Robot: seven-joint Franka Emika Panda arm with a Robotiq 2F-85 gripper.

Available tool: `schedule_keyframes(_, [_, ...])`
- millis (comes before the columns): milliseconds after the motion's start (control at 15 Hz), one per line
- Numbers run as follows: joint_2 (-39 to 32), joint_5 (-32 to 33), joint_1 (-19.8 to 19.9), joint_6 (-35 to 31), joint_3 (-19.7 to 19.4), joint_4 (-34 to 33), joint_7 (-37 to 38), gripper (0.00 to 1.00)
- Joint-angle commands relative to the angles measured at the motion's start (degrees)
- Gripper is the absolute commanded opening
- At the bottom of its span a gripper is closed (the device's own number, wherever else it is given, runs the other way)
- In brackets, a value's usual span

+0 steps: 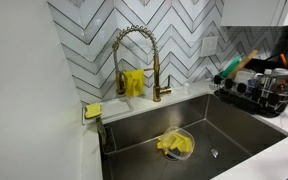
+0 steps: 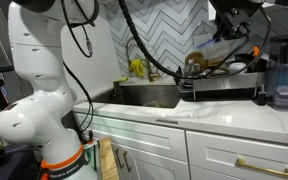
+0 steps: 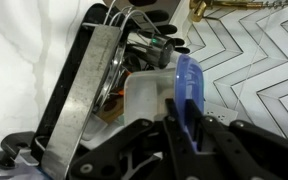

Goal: Put the blue lid on the lunchbox and then put the lunchbox in the drying rack

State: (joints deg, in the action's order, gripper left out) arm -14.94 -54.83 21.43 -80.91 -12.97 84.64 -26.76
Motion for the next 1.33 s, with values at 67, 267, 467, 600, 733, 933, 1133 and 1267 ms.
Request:
schedule_keyframes(67, [-0.63,0.44,-3.19,-6.09,1.5,1.22,2.4,0.04])
schedule_keyframes(267, [-2.27,1.63,-4.79,-9.12,2.57,0.23,3.04,0.04])
schedule_keyframes(467, [-3.55,2.86,-5.96,-11.5,3.49,-0.43,3.52,0.04])
schedule_keyframes(600, [-4.36,3.75,-6.58,-13.17,3.97,-0.93,3.58,0.04])
schedule_keyframes(733, [-4.98,4.09,-6.97,-14.36,4.6,-1.58,3.95,0.04])
schedule_keyframes(933, [-5.0,4.88,-7.42,-14.51,5.24,-1.98,4.47,0.04])
schedule_keyframes(1133, [-4.94,5.0,-7.49,-13.64,5.94,-2.54,5.05,0.04])
schedule_keyframes(1267, [-5.05,5.1,-7.63,-13.7,6.38,-2.74,5.77,0.04])
